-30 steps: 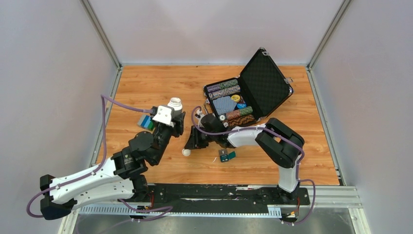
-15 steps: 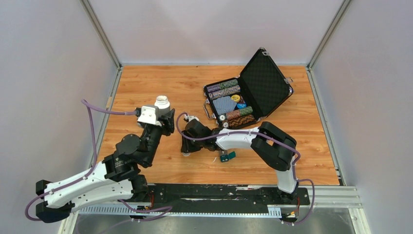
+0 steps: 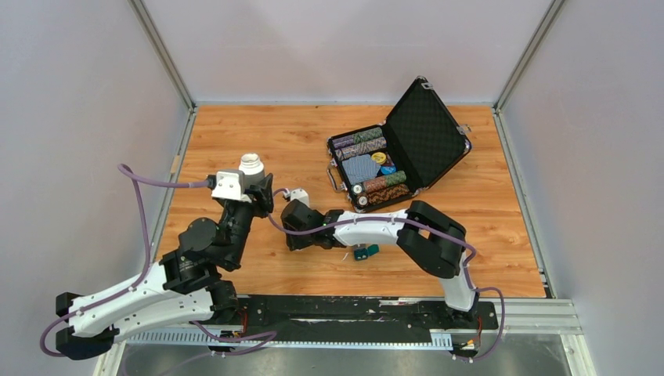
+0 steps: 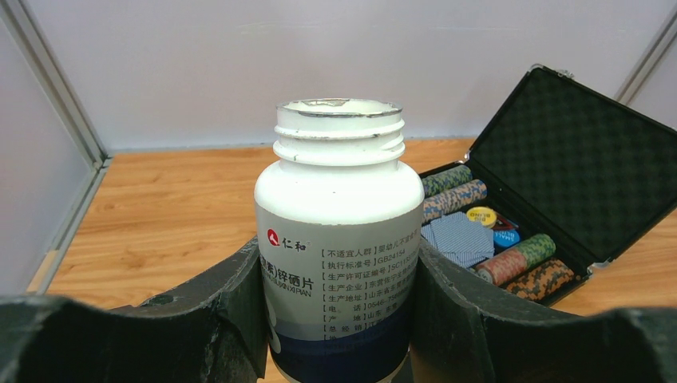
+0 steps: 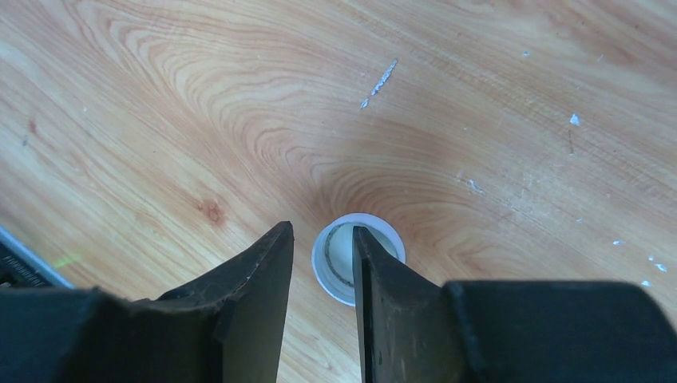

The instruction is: Sort the pills into containers

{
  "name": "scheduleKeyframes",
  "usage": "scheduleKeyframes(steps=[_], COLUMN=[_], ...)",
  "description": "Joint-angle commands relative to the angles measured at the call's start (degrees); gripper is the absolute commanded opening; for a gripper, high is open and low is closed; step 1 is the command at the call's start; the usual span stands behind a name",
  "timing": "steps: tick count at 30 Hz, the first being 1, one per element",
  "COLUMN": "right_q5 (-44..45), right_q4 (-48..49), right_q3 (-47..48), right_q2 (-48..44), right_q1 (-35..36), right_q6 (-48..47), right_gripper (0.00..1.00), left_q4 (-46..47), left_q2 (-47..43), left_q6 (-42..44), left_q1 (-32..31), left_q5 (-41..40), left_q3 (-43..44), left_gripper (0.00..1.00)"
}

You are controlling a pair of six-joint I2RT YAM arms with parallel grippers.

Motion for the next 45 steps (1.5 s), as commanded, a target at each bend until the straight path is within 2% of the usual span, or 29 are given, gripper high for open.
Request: scheduleKeyframes(steps=[1, 4, 7, 11, 15, 23, 30, 38, 45], right_q5=[9.65, 12.82, 14.05, 13.6, 7.34, -25.05, -49.51, -60.89, -62.92], right_q4=[-7.49, -10.08, -11.47, -12.12, -8.68, 8.71, 24.11, 34.52, 33.07], right_q3=[4.2, 6.04, 7.06, 6.89, 3.93, -10.7, -18.5, -18.73, -15.14], right_q2=[3.21, 4.79, 6.02, 6.47, 2.77, -9.29, -8.41, -1.88, 3.88], right_q1=[2.66, 3.96, 4.62, 4.61, 3.02, -6.33, -12.66, -13.48, -13.85], right_q6=[-2.48, -3.08, -3.31, -3.22, -4.07, -2.25, 5.75, 13.06, 14.16], right_gripper=[0.34, 0.3, 0.21, 0.0, 0.0, 0.0, 0.0, 0.0, 0.0], left_q4=[2.01, 2.37, 2.44, 2.44, 2.33, 1.49, 1.55, 1.82, 1.81], left_q2=[-0.94, -1.2, -0.91, -0.62, -0.53, 0.18, 1.4, 2.28, 2.42], left_q6=[0.55, 0.27, -0.09, -0.56, -0.8, -2.44, -3.02, -3.05, -3.05], left_q1=[-0.12, -0.12, -0.12, -0.17, -0.12, -0.12, -0.12, -0.17, -0.13], left_q5=[-2.5, -2.32, -2.15, -2.0, -1.87, -0.61, 0.34, 0.61, 0.54], left_q3=[-0.45, -0.6, -0.58, -0.59, -0.54, -0.41, -0.41, -0.25, -0.1], left_gripper=[0.0, 0.0, 0.0, 0.0, 0.0, 0.0, 0.0, 0.0, 0.0])
